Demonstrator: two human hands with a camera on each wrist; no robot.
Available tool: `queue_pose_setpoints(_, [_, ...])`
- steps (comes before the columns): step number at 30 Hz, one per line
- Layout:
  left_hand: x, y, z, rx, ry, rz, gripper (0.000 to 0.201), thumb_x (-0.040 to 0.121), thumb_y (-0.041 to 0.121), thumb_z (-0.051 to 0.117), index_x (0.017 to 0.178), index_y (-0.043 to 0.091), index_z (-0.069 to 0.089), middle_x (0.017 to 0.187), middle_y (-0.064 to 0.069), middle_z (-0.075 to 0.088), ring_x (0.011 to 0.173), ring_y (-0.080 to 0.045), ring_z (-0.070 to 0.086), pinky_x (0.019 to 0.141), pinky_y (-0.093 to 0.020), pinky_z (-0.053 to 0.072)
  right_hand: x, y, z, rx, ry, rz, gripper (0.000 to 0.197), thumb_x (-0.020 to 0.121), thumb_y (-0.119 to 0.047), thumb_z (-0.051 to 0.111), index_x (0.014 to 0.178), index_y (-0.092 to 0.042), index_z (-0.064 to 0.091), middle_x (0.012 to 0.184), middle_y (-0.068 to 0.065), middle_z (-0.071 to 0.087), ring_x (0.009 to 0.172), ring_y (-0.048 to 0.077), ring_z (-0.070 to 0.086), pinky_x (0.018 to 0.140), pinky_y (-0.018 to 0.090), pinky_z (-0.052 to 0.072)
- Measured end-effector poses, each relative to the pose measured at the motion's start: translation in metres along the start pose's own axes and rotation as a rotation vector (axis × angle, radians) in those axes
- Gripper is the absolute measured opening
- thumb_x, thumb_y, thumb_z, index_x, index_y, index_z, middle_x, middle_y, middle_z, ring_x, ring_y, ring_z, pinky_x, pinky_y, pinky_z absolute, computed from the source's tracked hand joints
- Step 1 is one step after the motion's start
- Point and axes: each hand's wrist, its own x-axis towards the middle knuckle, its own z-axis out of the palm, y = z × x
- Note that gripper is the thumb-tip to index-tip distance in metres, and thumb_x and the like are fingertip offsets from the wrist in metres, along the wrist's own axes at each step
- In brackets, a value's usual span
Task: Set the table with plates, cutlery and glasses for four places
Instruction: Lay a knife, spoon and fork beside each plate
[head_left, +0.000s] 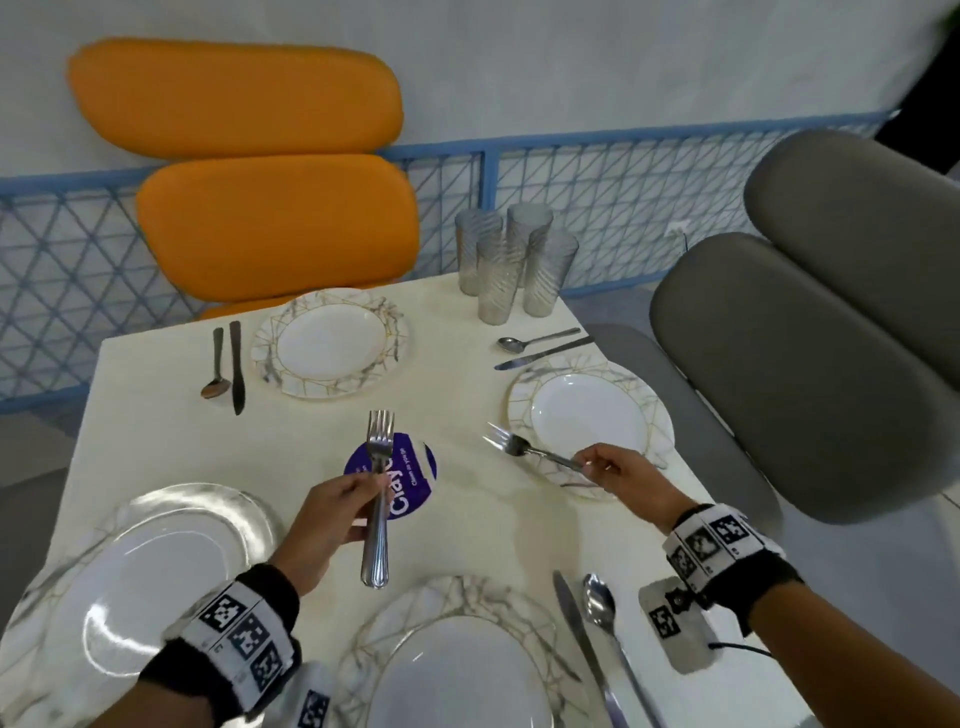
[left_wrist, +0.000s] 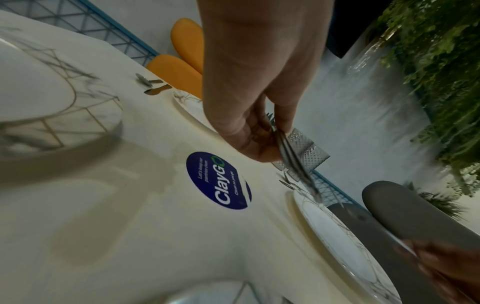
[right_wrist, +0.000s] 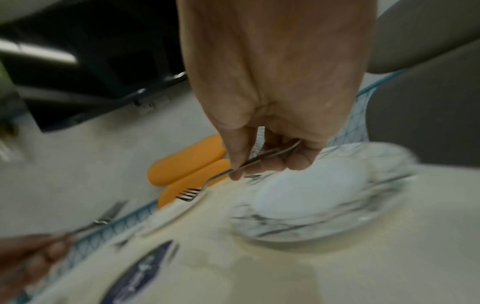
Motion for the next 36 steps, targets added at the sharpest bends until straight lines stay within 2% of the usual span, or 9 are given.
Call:
queue_pose_setpoints(2, [-0.005,-0.003,0.013,-0.010,0.005,-0.001,0.020,0.093,0.020,0.054,0.087,0.006,0.066,0.076,-0.002,0.065,0.070,-0.016,0.059,0.065,-0.027,0.049,-0.009,0.032,-0.031,-0.087,-0.037,0.032,0.013,0.091,-0.009,0.055,0.101,-0.014,0.061,0.087,0.002,0.059,0.073,0.010,0.047,0.065,0.011,0.040])
queue_pose_setpoints(4, [-0.009,-0.004,0.027,-0.017,0.017,-0.001,0.020,0.094,0.019,0.053,0.090,0.005,0.066,0.079,-0.004,0.065,0.072,-0.017,0.059,0.065,-0.027,0.049,-0.016,0.056,-0.052,-0.160,-0.039,0.047,0.012,0.087,-0.013,0.062,0.093,-0.023,0.058,0.078,-0.007,0.055,0.071,0.010,0.047,0.066,0.016,0.039])
queue_pose_setpoints(9, [-0.017,-0.005,0.054,-0.046,0.073,-0.017,0.018,0.094,0.018,0.052,0.089,0.008,0.067,0.079,-0.004,0.067,0.076,-0.019,0.062,0.066,-0.030,0.049,-0.019,0.092,-0.074,-0.329,-0.091,-0.038,0.024,0.081,-0.008,0.068,0.076,-0.030,0.060,0.072,-0.007,0.050,0.064,-0.004,0.049,0.062,0.007,0.037])
queue_pose_setpoints(12, [-0.021,-0.005,0.062,-0.036,0.081,-0.018,0.018,0.094,0.019,0.053,0.086,0.009,0.067,0.078,-0.002,0.068,0.077,-0.019,0.063,0.068,-0.030,0.050,-0.012,0.109,-0.079,-0.393,-0.117,-0.069,0.022,0.081,-0.010,0.068,0.078,-0.031,0.063,0.075,-0.010,0.051,0.070,0.003,0.047,0.066,0.010,0.035])
queue_pose_setpoints(15, [-0.025,-0.002,0.068,-0.019,0.095,-0.015,0.018,0.093,0.020,0.054,0.086,0.010,0.067,0.079,-0.002,0.068,0.077,-0.019,0.062,0.067,-0.029,0.050,-0.003,0.120,-0.078,-0.520,-0.151,-0.135,0.014,0.082,-0.015,0.068,0.094,-0.023,0.071,0.086,-0.008,0.057,0.088,0.011,0.046,0.078,0.011,0.036])
queue_pose_setpoints(19, [-0.030,-0.001,0.072,0.002,0.112,-0.014,0.018,0.094,0.020,0.053,0.086,0.009,0.066,0.085,-0.006,0.066,0.075,-0.017,0.061,0.066,-0.027,0.050,0.006,0.127,-0.077,-0.622,-0.079,-0.235,0.017,0.079,-0.017,0.071,0.094,-0.023,0.074,0.089,-0.005,0.061,0.092,0.020,0.051,0.087,0.031,0.041])
queue_pose_setpoints(22, [-0.034,-0.003,0.075,0.004,0.113,-0.026,0.018,0.094,0.020,0.052,0.089,0.009,0.066,0.088,-0.006,0.066,0.075,-0.017,0.061,0.066,-0.027,0.050,0.008,0.131,-0.075,-0.675,-0.011,-0.252,0.017,0.078,-0.021,0.072,0.094,-0.025,0.074,0.094,0.000,0.065,0.096,0.023,0.053,0.088,0.036,0.040])
queue_pose_setpoints(30, [-0.042,-0.004,0.079,0.023,0.101,-0.035,0.020,0.093,0.021,0.053,0.092,0.006,0.066,0.087,-0.004,0.067,0.074,-0.017,0.060,0.062,-0.024,0.050,0.002,0.136,-0.072,-0.740,0.095,-0.266,0.016,0.078,-0.024,0.072,0.093,-0.023,0.076,0.093,0.001,0.065,0.095,0.026,0.054,0.079,0.028,0.027])
queue_pose_setpoints(36, [-0.046,-0.007,0.080,0.027,0.108,-0.040,0.021,0.091,0.021,0.056,0.094,0.004,0.067,0.086,-0.005,0.065,0.074,-0.015,0.058,0.066,-0.027,0.050,-0.001,0.137,-0.067,-0.735,0.181,-0.290,0.017,0.073,-0.022,0.076,0.090,-0.021,0.076,0.086,0.002,0.067,0.087,0.028,0.057,0.074,0.030,0.031])
